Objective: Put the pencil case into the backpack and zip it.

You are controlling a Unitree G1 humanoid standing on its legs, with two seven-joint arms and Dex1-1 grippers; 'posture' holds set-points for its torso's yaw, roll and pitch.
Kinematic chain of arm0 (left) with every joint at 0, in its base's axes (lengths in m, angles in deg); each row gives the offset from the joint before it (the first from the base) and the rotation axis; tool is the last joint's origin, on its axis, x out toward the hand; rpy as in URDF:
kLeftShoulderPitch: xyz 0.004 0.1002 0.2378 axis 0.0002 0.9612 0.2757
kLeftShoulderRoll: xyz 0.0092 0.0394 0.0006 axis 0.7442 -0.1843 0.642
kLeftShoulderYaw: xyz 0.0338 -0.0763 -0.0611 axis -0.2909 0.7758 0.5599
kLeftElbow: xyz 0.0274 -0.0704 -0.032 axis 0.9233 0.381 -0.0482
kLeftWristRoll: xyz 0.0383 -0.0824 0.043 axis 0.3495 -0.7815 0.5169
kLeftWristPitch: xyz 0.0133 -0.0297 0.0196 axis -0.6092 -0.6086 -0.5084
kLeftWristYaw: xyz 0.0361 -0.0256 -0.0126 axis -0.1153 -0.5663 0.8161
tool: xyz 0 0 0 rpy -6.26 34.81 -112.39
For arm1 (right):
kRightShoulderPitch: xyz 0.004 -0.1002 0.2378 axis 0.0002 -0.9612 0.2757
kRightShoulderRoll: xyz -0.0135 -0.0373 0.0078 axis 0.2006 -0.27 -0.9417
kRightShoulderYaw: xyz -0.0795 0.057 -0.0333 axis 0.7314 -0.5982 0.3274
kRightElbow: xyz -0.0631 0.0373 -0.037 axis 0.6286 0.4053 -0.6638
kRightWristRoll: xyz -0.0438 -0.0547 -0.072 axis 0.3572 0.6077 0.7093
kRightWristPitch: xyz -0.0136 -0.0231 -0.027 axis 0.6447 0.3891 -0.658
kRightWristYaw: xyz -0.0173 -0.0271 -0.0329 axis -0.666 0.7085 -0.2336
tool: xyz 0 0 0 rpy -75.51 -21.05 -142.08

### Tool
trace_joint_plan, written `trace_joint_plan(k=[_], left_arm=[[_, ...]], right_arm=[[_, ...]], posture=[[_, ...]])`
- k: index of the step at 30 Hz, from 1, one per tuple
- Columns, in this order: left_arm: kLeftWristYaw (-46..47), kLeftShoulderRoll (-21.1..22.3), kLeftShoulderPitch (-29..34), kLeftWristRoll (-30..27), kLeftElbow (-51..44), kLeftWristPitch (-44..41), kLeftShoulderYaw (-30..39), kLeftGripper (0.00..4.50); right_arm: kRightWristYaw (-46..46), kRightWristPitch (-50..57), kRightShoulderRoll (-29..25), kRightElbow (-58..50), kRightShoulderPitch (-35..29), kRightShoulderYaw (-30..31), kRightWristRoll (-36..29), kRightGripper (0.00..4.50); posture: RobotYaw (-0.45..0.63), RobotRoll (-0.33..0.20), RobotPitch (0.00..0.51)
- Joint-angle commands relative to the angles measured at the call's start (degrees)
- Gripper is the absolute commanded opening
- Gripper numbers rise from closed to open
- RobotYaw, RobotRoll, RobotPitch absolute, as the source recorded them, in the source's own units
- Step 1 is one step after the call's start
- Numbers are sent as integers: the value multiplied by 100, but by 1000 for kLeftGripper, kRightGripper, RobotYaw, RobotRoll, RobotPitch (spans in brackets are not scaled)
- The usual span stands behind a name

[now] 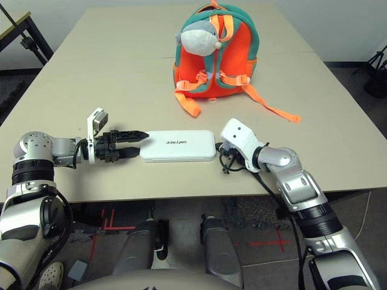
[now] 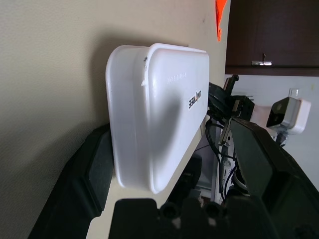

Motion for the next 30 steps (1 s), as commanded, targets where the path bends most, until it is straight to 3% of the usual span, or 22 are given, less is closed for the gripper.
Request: trace_joint_plan(k=[1,18,21,28,30], left_arm=[[29,-92,146,125,84,-48,-272,4500],[3,-126,211,329,-164,28,-218,4500],[49,-128,153,394,-60,180,-78,3892],[38,-127,95,503,-21,321,64,1479],[13,-119,79,509,-27,378,73,1340]], right_arm=[[8,100,161,-219,110,152,-64,50],[-17,99,350,-320,183,338,-10,50],[-12,63,346,-276,215,341,11,0],[-8,-29,321,-201,232,341,51,0],[-4,-61,314,-171,233,333,59,0]], posture=[[-186,0,148],[-181,0,150],[-180,0,149],[-178,0,148],[-178,0,148]])
